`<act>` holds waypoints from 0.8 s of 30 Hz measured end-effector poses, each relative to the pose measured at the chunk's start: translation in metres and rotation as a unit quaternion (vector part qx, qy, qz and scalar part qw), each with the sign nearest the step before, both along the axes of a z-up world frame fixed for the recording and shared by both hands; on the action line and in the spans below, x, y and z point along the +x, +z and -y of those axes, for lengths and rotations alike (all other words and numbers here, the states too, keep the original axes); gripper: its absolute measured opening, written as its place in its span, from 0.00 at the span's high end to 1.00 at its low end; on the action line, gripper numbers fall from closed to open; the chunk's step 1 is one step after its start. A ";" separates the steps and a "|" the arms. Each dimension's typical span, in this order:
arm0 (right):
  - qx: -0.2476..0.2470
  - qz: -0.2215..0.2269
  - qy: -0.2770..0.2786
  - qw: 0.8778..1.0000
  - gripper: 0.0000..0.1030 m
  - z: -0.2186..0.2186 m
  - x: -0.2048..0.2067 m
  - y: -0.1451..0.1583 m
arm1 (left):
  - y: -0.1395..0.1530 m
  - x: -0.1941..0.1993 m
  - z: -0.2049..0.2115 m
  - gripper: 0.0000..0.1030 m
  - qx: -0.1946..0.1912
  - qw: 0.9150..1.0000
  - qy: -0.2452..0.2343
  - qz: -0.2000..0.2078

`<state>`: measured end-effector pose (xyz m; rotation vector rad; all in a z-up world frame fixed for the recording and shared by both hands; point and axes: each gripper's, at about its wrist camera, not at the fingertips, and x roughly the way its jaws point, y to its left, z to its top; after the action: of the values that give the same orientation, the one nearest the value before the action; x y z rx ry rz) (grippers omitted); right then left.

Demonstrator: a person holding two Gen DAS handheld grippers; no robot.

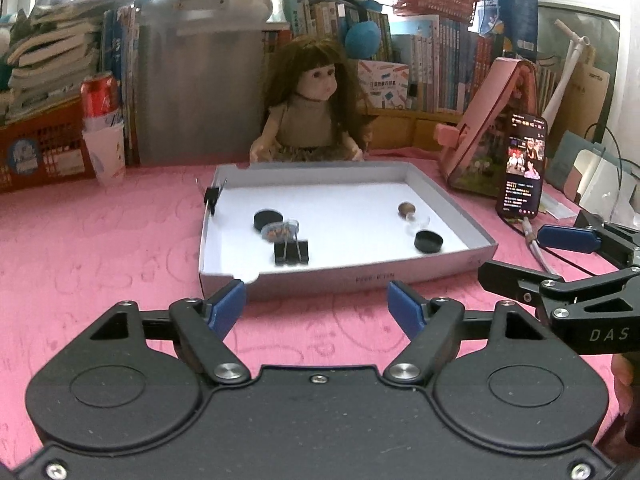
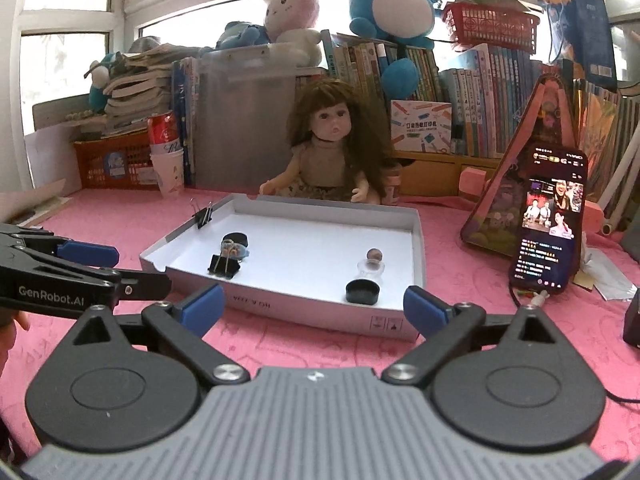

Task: Organize rigid objects
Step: 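Withdraw both grippers from the tray back toward the remaining objects, then grasp another black round lid with the left gripper while the right gripper approaches an acorn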

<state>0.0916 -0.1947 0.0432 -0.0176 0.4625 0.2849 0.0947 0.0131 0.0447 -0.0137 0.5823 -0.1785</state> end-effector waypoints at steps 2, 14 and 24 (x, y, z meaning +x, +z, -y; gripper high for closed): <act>-0.003 0.002 -0.001 1.000 0.02 -0.001 -0.004 -0.003 | -0.003 -0.003 -0.002 0.26 -0.001 1.000 0.003 -0.002; -0.029 -0.001 -0.019 0.999 0.02 -0.001 -0.027 -0.029 | -0.027 -0.029 -0.009 0.25 0.017 1.000 0.015 -0.013; -0.047 -0.008 -0.015 0.999 0.02 -0.005 -0.043 -0.043 | -0.038 -0.049 -0.011 0.25 0.030 0.999 0.021 -0.014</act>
<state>0.0488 -0.1897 -0.0001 -0.1010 0.4913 0.2334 0.0460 0.0243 0.0065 0.0288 0.6144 -0.1204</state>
